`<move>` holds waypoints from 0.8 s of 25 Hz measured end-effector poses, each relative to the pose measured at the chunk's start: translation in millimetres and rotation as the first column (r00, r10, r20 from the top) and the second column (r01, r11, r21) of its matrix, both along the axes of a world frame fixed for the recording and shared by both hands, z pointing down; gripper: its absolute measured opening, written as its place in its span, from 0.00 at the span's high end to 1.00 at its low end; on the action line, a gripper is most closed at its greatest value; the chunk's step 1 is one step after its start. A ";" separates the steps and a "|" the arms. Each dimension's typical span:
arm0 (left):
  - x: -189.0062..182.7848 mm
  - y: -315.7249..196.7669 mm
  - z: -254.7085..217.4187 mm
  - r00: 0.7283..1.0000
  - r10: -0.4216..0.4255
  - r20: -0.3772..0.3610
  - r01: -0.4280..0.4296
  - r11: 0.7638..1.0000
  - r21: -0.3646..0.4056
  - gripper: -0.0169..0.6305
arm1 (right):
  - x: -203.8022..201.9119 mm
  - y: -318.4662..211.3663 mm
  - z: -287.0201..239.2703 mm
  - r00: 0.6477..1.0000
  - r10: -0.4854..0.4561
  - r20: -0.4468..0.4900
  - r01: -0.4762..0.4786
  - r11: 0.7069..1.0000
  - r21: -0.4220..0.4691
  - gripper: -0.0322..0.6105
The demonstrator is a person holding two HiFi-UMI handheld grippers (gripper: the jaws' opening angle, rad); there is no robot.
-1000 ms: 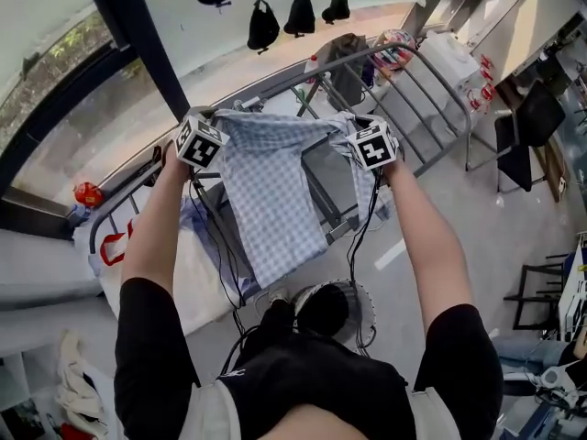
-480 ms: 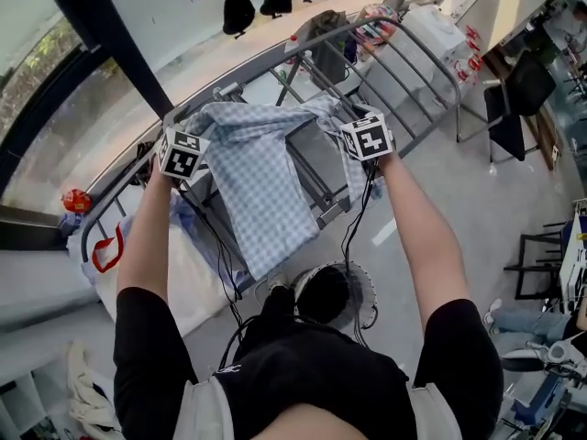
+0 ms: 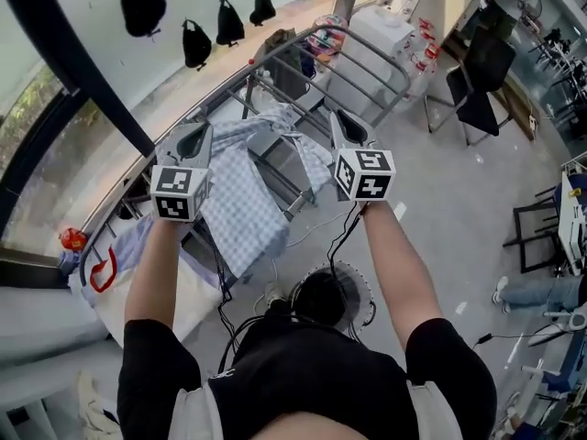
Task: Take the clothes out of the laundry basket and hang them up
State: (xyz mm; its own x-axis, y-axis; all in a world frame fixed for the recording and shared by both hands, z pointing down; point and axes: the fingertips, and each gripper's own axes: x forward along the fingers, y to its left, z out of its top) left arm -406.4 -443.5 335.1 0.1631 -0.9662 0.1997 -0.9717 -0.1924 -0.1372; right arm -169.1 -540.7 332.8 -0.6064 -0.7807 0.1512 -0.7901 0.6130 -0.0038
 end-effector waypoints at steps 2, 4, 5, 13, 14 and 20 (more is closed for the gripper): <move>47.9 11.1 -22.0 0.998 0.062 -0.030 -0.060 0.997 0.045 0.96 | 27.2 24.7 -28.1 0.999 0.025 0.040 -0.028 0.998 0.057 0.91; 92.2 24.8 -36.6 0.992 0.111 -0.054 -0.107 0.992 0.074 0.96 | 54.3 51.4 -48.9 0.998 0.045 0.052 -0.051 0.993 0.110 0.93; 112.7 32.7 -41.2 0.989 0.131 -0.068 -0.125 0.989 0.084 0.96 | 68.2 65.8 -55.9 0.997 0.055 0.053 -0.062 0.989 0.132 0.93; 271.4 105.4 -48.1 0.954 0.259 -0.150 -0.246 0.964 0.098 0.96 | 208.4 184.1 -56.8 0.977 0.203 0.071 -0.212 0.962 0.174 0.93; 290.9 116.1 -45.1 0.950 0.280 -0.140 -0.269 0.959 0.089 0.96 | 228.4 197.6 -53.5 0.971 0.226 0.079 -0.237 0.958 0.160 0.93; 393.2 188.0 -28.2 0.917 0.368 -0.157 -0.364 0.930 0.053 0.96 | 330.3 283.3 -51.5 0.936 0.337 0.101 -0.349 0.927 0.142 0.93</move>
State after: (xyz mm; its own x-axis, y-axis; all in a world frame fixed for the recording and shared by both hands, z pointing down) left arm -13.2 -255.4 306.8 0.5343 -0.8367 0.1205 -0.8433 -0.5374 0.0075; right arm 161.2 -257.4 281.3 -0.3026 -0.9529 -0.0229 -0.9531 0.3026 0.0034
